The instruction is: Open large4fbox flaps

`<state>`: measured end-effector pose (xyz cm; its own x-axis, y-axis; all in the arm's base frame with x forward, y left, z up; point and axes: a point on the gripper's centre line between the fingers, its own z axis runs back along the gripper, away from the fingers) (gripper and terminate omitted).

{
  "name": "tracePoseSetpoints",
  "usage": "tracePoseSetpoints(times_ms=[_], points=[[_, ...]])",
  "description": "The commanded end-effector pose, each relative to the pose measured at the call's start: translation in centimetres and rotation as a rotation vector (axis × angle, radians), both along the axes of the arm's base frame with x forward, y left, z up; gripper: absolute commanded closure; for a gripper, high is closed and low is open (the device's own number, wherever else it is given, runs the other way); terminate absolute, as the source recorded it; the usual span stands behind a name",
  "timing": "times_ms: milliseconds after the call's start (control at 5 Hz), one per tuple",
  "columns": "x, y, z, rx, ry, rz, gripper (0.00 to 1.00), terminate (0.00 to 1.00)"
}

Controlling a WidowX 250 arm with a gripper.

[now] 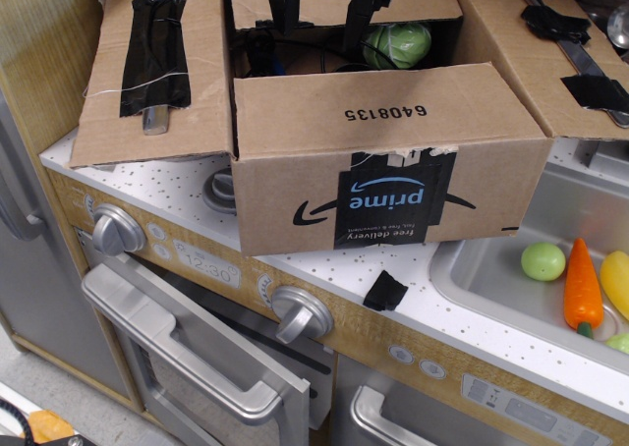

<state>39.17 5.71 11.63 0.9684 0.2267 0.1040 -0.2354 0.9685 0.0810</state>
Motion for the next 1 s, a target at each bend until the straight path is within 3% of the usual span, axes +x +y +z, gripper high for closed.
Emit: tracePoseSetpoints(times_ms=[0,600,800], points=[[0.0,0.0,0.0,0.000,0.000,0.000,0.00,0.00],[-0.3,-2.1,-1.8,-0.176,0.071,0.114,0.00,0.00],[-0.9,-3.9,-0.4,-0.297,0.144,0.135,0.00,0.00]])
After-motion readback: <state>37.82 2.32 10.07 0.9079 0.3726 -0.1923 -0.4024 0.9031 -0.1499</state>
